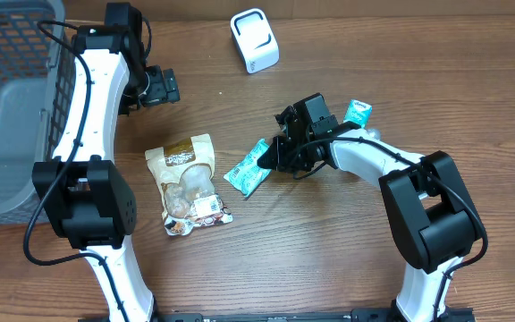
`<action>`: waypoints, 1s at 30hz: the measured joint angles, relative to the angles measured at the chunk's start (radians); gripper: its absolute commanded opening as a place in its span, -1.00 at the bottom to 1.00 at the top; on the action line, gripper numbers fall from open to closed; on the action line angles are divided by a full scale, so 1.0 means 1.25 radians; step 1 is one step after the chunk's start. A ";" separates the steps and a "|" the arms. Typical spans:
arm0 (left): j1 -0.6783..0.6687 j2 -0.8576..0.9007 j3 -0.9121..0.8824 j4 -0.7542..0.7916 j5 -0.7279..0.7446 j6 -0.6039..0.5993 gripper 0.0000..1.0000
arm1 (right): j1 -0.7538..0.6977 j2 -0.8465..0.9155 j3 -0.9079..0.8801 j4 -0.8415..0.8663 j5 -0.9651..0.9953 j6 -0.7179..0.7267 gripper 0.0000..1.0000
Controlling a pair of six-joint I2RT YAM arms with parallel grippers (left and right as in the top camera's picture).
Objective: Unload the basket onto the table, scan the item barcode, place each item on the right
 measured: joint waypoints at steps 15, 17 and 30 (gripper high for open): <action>0.000 0.000 0.000 0.000 0.000 0.000 0.99 | 0.000 0.000 0.000 -0.003 0.002 0.000 -0.86; 0.000 0.000 0.000 0.000 0.000 0.000 0.99 | 0.000 0.000 0.000 -0.004 0.002 -0.001 -0.92; 0.000 0.000 0.000 0.000 0.000 0.000 1.00 | 0.000 -0.031 0.094 -0.134 -0.013 -0.037 -0.93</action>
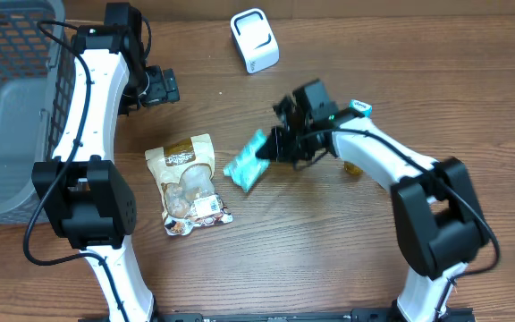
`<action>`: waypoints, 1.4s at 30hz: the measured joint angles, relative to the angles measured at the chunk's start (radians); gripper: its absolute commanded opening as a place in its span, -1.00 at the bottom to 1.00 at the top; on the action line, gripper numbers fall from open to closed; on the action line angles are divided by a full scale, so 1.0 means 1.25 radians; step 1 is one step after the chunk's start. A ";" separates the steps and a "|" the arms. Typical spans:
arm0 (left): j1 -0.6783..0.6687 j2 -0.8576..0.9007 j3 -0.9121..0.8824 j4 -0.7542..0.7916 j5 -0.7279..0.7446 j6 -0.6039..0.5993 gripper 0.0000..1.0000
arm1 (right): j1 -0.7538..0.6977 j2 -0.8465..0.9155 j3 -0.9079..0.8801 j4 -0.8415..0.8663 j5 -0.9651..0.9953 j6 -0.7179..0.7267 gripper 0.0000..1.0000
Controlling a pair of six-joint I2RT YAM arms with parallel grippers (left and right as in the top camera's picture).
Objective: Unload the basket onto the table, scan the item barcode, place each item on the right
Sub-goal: 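Carry the wipes pack up to the white scanner with the right gripper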
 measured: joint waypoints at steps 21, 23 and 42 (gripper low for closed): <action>0.000 0.000 0.000 0.000 0.000 0.000 0.99 | 0.069 -0.111 0.528 -0.168 0.495 -0.520 -0.93; 0.000 0.000 0.000 0.000 0.000 0.000 0.99 | 0.088 -0.110 0.528 -0.141 0.535 -0.566 -0.93; 0.000 0.000 0.000 0.000 0.000 0.000 0.99 | 0.110 0.136 0.528 0.060 0.771 -0.768 -0.92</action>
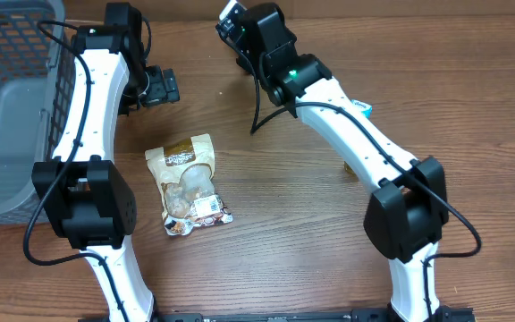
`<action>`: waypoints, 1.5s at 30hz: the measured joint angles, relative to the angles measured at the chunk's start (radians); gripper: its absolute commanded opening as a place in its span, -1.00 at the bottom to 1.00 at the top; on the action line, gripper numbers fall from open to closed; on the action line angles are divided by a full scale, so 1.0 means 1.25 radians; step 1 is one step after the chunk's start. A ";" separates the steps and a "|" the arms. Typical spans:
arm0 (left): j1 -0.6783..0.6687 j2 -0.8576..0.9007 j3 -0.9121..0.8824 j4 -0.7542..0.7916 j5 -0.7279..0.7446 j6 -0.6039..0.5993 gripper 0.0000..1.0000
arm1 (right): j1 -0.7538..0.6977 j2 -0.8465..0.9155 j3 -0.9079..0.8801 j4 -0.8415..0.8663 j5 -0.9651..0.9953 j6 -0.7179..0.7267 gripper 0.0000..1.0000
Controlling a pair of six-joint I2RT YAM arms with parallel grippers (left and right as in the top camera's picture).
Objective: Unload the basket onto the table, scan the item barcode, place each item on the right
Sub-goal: 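Carry the wipes pack up to the white scanner with the right gripper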
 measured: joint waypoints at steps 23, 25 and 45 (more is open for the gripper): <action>0.000 0.000 0.000 0.000 0.000 0.000 0.99 | 0.000 0.165 0.000 0.346 0.090 -0.165 -0.93; 0.000 0.000 0.000 0.000 0.000 0.000 0.99 | 0.000 0.165 0.000 0.382 0.091 -0.189 -0.92; 0.000 0.000 0.000 0.000 0.000 0.000 0.99 | -0.025 0.253 0.000 0.503 0.073 -0.340 -0.93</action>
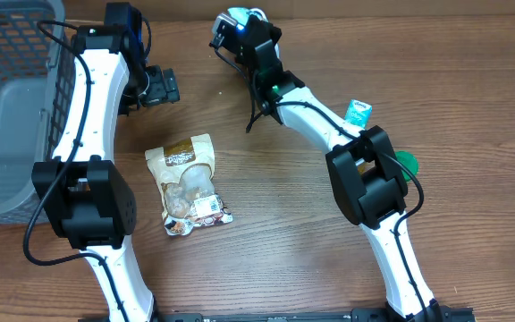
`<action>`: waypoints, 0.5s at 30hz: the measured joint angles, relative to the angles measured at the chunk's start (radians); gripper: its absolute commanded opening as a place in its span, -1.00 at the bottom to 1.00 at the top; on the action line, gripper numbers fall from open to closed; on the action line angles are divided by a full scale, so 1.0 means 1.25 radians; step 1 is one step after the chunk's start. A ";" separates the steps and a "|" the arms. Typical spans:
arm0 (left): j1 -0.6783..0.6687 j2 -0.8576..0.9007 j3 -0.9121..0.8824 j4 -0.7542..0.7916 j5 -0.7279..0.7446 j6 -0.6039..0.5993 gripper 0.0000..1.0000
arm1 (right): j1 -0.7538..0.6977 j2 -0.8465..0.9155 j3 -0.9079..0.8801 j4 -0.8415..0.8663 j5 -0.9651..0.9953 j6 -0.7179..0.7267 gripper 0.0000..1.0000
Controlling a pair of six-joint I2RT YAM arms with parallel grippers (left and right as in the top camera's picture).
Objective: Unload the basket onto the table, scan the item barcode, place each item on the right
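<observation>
My right arm reaches to the table's far edge. Its gripper (229, 25) is shut on the teal snack packet (232, 17), of which only a small bright patch shows at the fingertips. The white barcode scanner (257, 12) stands right behind the gripper and is mostly hidden by the wrist. The left gripper (166, 87) hangs over bare table at the upper left with nothing in it; its jaw state does not show from above.
A tan snack bag (189, 183) lies left of centre. A small teal packet (358, 112) and a green round thing (406, 163) lie beside the right arm. A grey mesh basket (7, 107) fills the left edge.
The right wrist has turned and shifted slightly left at the scanner, so the teal packet now shows at its tip. The left arm has not moved.
The right gripper was down on the teal packet at mid-table beside the tan bag. Then it held the packet lifted off the wood. Then it was up at the white scanner, with the packet gone from the table. Now it holds the packet there.
</observation>
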 measured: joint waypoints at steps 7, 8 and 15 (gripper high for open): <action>0.000 0.000 0.000 0.000 0.000 0.000 0.99 | 0.015 0.000 0.000 -0.062 -0.007 0.000 -0.93; 0.000 0.000 0.000 0.000 0.000 0.000 0.99 | 0.017 0.000 0.000 -0.065 -0.007 0.001 -0.93; 0.000 0.000 0.000 0.000 0.000 0.000 0.99 | 0.022 0.000 0.000 -0.114 -0.016 0.026 -0.93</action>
